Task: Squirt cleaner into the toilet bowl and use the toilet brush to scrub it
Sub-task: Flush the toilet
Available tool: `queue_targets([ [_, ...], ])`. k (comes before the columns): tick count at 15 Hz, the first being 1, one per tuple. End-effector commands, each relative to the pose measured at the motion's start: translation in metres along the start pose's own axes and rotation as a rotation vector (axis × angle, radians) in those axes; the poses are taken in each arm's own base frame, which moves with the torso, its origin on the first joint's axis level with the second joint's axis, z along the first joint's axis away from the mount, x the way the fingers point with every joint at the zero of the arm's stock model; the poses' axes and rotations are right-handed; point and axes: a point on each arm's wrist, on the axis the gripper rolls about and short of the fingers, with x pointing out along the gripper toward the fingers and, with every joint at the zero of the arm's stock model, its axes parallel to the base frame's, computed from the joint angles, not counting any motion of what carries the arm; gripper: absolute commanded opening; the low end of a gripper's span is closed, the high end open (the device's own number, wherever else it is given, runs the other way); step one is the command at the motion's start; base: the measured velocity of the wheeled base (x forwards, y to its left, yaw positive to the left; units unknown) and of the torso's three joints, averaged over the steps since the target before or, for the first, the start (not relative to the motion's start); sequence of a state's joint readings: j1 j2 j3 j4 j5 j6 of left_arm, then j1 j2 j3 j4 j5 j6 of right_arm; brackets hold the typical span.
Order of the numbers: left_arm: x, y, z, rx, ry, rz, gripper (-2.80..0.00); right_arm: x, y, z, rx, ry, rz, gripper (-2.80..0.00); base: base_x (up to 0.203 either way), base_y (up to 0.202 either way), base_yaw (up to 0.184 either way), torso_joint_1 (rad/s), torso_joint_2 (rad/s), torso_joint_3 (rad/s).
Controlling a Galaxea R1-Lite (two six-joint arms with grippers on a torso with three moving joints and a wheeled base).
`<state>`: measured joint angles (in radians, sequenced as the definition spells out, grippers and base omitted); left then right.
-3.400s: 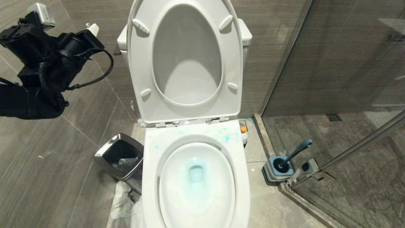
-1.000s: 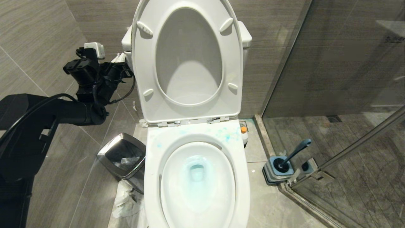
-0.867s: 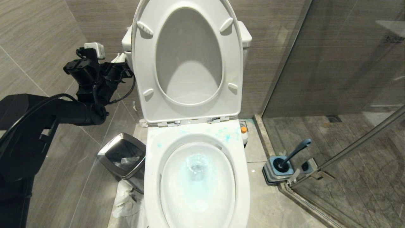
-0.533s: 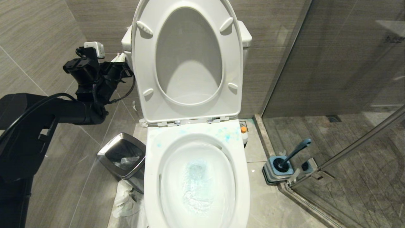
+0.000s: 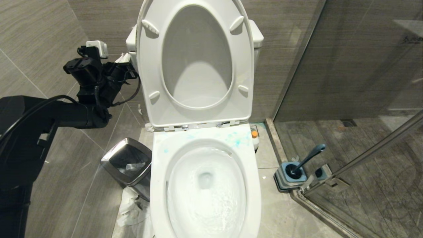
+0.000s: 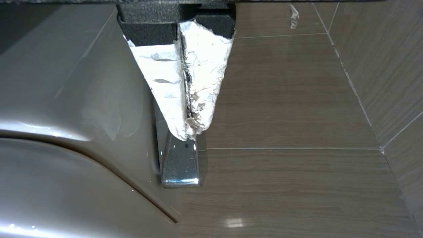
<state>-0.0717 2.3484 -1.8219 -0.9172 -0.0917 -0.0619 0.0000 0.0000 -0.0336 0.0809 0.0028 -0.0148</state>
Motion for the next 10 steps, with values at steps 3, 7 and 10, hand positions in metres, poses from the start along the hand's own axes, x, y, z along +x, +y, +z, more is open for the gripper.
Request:
queue_targets([
  [3, -0.002, -0.002, 0.033, 0.009, -0.071, -0.002, -2.8, 0.0, 0.0, 0.0, -0.001, 0.002, 0.0, -2.8, 0.0, 0.0, 0.0, 0.0, 0.0, 0.0],
  [7, -0.01, 0.006, 0.078, 0.025, -0.152, 0.015, -2.8, 0.0, 0.0, 0.0, -0.001, 0.002, 0.0, -2.8, 0.0, 0.0, 0.0, 0.0, 0.0, 0.0],
  [10, -0.018, 0.011, 0.112, 0.037, -0.214, 0.034, -2.8, 0.0, 0.0, 0.0, -0.001, 0.002, 0.0, -2.8, 0.0, 0.0, 0.0, 0.0, 0.0, 0.0],
])
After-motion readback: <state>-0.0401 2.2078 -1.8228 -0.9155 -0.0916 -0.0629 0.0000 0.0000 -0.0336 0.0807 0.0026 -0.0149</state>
